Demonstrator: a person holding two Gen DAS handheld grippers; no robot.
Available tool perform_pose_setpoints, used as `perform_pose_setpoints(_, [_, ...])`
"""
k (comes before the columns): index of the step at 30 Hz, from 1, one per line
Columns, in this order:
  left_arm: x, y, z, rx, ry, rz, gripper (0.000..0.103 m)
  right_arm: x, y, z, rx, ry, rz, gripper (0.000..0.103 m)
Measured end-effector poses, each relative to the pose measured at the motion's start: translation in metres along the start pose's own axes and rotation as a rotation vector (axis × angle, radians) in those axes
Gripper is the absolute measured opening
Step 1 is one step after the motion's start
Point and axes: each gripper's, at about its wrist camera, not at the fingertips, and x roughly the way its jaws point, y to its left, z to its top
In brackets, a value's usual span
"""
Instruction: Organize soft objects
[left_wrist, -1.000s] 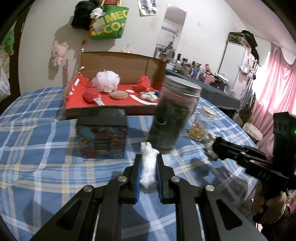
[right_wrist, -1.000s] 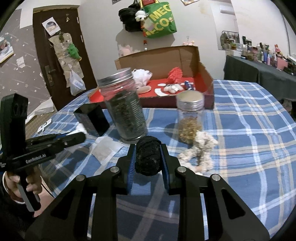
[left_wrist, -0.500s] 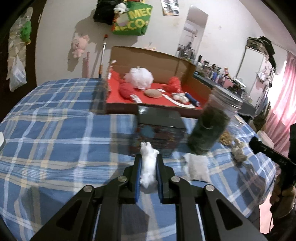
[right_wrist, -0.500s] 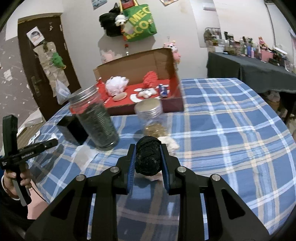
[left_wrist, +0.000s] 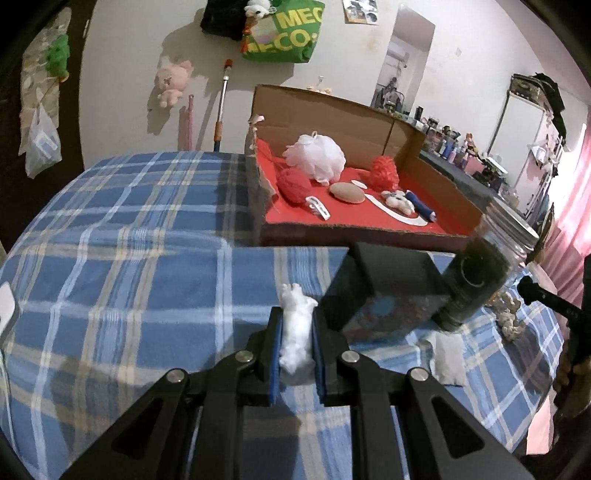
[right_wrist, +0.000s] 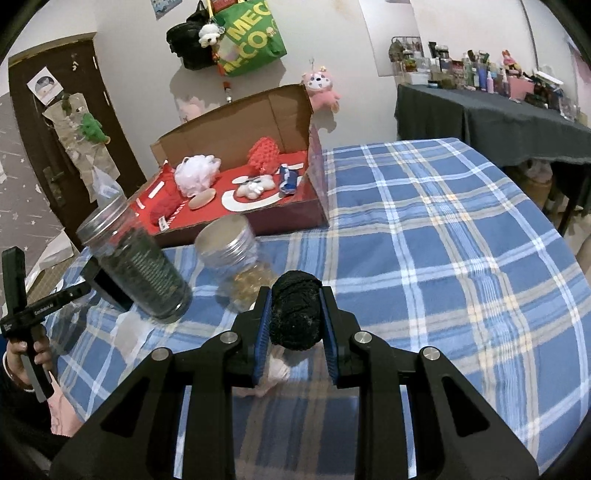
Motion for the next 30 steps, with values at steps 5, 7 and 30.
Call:
perform_pose_setpoints(5, [0.007, 0.002, 0.015, 0.067, 0.000, -0.028, 0.015, 0.015, -0.012, 0.014, -0.002, 0.027, 0.025, 0.024])
perform_pose_setpoints(7, [0.010, 0.002, 0.020, 0.098, -0.004, -0.043, 0.015, 0.020, -0.015, 0.019, -0.011, 0.034, 0.043, 0.024])
perform_pose_setpoints(30, [0.034, -0.006, 0.071, 0.274, -0.008, -0.199, 0.015, 0.061, -0.032, 0.074, -0.070, 0.061, 0.313, 0.024])
